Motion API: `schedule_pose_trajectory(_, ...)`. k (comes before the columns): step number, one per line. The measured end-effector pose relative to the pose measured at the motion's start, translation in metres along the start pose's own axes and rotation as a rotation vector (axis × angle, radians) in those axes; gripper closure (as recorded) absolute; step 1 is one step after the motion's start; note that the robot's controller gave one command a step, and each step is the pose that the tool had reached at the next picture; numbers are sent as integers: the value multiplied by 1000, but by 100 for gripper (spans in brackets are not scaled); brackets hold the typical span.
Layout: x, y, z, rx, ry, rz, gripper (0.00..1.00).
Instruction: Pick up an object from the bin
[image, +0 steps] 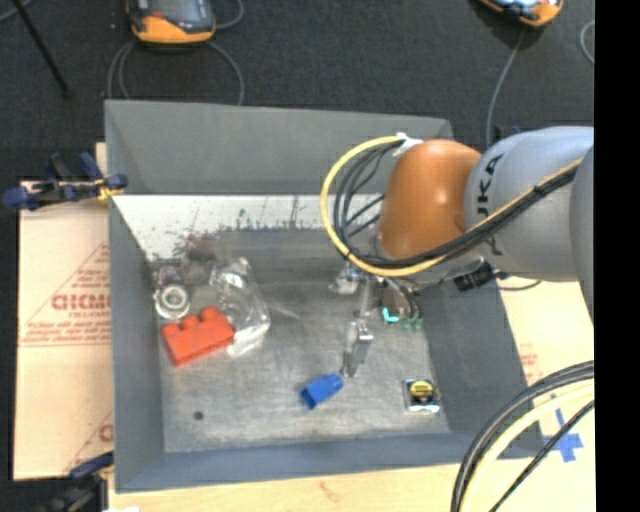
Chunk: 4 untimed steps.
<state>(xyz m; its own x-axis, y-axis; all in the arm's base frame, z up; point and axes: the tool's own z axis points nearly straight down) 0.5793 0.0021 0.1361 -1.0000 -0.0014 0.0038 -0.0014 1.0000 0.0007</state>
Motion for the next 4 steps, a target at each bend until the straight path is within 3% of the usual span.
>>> schedule_pose_trajectory(1, 49, 32, 63, 3, -16, -298, 0)
schedule_pose_trajectory(2, 80, 30, 35, 0, -4, -194, 0)
schedule_pose_trajectory(3, 71, 31, 33, 2, -8, -214, 0)
schedule_pose_trajectory(4, 74, 33, 65, 0, -17, -220, 0)
